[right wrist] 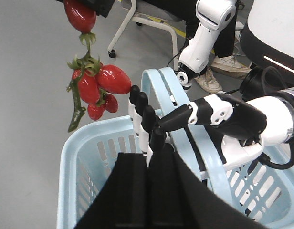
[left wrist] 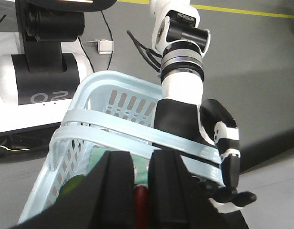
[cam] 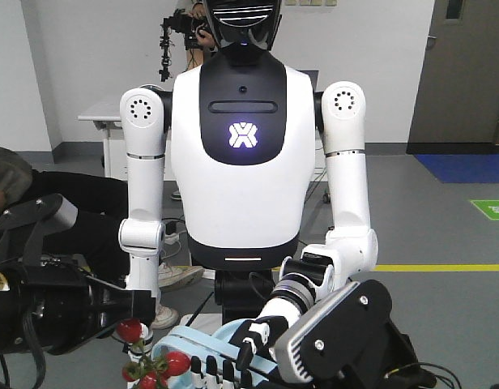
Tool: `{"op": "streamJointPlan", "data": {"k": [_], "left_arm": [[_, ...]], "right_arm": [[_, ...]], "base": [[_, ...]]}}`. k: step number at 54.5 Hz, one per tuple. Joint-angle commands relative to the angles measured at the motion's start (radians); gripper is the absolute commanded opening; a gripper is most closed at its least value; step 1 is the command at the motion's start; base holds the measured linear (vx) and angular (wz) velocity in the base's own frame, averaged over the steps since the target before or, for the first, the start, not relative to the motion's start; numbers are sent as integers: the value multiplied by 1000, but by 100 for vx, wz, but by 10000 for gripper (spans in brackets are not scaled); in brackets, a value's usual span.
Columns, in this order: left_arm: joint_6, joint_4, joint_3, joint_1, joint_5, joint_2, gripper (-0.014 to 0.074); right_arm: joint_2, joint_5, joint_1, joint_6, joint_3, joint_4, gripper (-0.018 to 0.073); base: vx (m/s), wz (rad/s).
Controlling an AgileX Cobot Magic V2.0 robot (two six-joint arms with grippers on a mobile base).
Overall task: Pick snacks and fruit into basket
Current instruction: 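Lower the left gripper with the chili peppers toward the basket, then open the left gripper to drop the red chili peppers into the basket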
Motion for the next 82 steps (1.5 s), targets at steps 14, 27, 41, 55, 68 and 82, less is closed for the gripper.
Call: {"op": "streamJointPlan", "data": {"k": [14,27,41,55,68,82], "left_arm": [[-7,-25,-31,-1,-107,-22,362],[-7,-25,-31,-1,-116,-22,362],[-1,-24,-31,-1,-134,-22,254],[50,-24,-31,-1,-132,-32,-8],[37,44,-31,-1,-158,-119,1],[35,64,154,-1,-263,-290,2]], "right_arm": [[-26,-64,-4,1,-29,-20,-8],[-26,-64,-4,1,-29,-20,-8],[-26,-65,-4,1,-29,-20,-8],[-26,-65,-4,1,-29,-20,-8],[-26,-52,-4,1,-29,-20,-8],[-26,-16,-4,1,-29,-20,-8]], "base": [[0,0],[0,0],[0,0],[0,0],[0,0],[0,0]]}}
